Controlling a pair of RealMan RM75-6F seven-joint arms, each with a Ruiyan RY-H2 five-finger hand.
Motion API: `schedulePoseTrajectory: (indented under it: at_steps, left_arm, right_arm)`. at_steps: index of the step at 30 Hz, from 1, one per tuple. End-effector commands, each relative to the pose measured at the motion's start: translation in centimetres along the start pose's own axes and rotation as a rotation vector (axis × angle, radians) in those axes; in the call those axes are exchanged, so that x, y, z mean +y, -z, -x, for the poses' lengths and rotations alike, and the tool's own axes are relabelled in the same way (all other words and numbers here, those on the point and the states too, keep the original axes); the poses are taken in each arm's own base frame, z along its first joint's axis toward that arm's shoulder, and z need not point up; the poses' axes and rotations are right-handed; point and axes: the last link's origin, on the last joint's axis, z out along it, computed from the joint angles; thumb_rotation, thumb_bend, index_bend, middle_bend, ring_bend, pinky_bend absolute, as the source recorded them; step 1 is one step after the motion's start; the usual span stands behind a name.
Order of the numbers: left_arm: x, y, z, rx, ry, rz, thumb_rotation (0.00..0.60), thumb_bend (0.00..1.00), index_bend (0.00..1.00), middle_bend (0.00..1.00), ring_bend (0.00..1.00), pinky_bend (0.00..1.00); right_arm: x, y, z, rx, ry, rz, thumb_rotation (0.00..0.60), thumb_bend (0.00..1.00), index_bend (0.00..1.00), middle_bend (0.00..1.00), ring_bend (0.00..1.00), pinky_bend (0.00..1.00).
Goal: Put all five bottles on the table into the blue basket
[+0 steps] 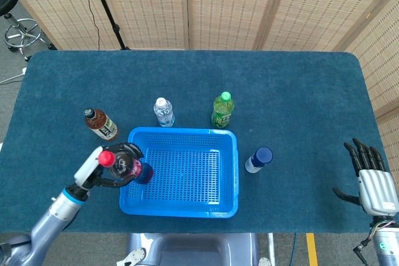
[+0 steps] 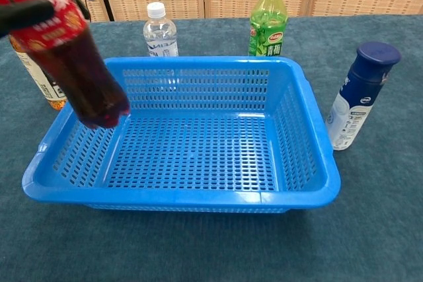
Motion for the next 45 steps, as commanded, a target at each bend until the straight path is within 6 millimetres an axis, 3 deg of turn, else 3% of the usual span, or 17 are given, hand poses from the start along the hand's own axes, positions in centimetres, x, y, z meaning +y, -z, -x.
schedulePoseTrajectory:
  at_steps: [1,6,11,14,17,20,21,24,33,36,39,45]
  left_arm:
    - [-1.0,-1.9,2.8,-0.039,0.014,-0.036,0.600,0.35,0.49,0.42,0.40,0.49]
    - [-2.0,-2.2,4.2,-0.069,0.016,-0.072,0.600,0.34,0.49,0.42,0.40,0.49]
    - [-2.4,-1.5,4.4,-0.080,-0.019,-0.083,0.600,0.32,0.49,0.42,0.39,0.49]
    - [-3.3,-0.8,4.3,-0.088,-0.058,-0.124,0.600,0.29,0.46,0.41,0.35,0.40]
    - [-3.9,-0.2,4.5,-0.145,-0.068,-0.151,0.600,0.25,0.36,0.29,0.20,0.19]
    - [-4.0,0.3,4.6,-0.205,-0.076,-0.158,0.600,0.20,0.13,0.09,0.05,0.04]
    - [-3.9,0.5,4.5,-0.220,-0.078,-0.155,0.600,0.18,0.05,0.04,0.02,0.02]
    - [-3.4,1.2,4.1,-0.229,-0.070,-0.126,0.600,0.10,0.00,0.00,0.00,0.00]
    - [0.2,3.8,-1.0,-0.056,-0.121,0.038,0.600,0.07,0.00,0.00,0.00,0.00]
    - [1.6,5.2,-3.5,0.017,-0.263,0.045,0.600,0.06,0.00,0.00,0.00,0.00]
    - [3.0,6.8,-6.8,0.094,-0.514,-0.021,0.600,0.05,0.00,0.00,0.00,0.00]
    - [4.4,9.8,-10.3,0.227,-0.814,-0.202,0.600,0.04,0.00,0.00,0.00,0.00]
  right_arm:
    - [0.1,0.0,0.0,-0.002,-0.001,0.002,0.600,0.00,0.00,0.00,0.00,0.00]
    - [0.2,-0.2,-0.1,-0.001,-0.006,0.005,0.600,0.00,0.00,0.00,0.00,0.00]
    - [0.2,-0.2,0.0,-0.004,-0.007,0.004,0.600,0.00,0.00,0.00,0.00,0.00]
    - [0.2,-0.2,0.0,-0.006,-0.006,0.001,0.600,0.00,0.00,0.00,0.00,0.00]
    - [0.0,-0.2,0.0,-0.007,-0.005,-0.001,0.600,0.00,0.00,0.00,0.00,0.00]
    - [0.0,-0.1,0.1,-0.006,-0.004,-0.001,0.600,0.00,0.00,0.00,0.00,0.00]
    - [0.0,-0.1,0.1,-0.006,-0.003,-0.001,0.600,0.00,0.00,0.00,0.00,0.00]
    - [0.0,-0.1,0.1,-0.007,-0.002,0.000,0.600,0.00,0.00,0.00,0.00,0.00]
    - [0.1,-0.2,0.1,-0.015,-0.021,-0.001,0.600,0.00,0.00,0.00,0.00,0.00]
    - [0.8,-0.5,0.0,-0.027,-0.045,0.018,0.600,0.00,0.00,0.00,0.00,0.00]
    - [1.7,-1.1,-0.2,-0.048,-0.105,0.044,0.600,0.00,0.00,0.00,0.00,0.00]
    - [2.6,-1.9,0.6,-0.170,-0.263,0.022,0.600,0.00,0.00,0.00,0.00,0.00]
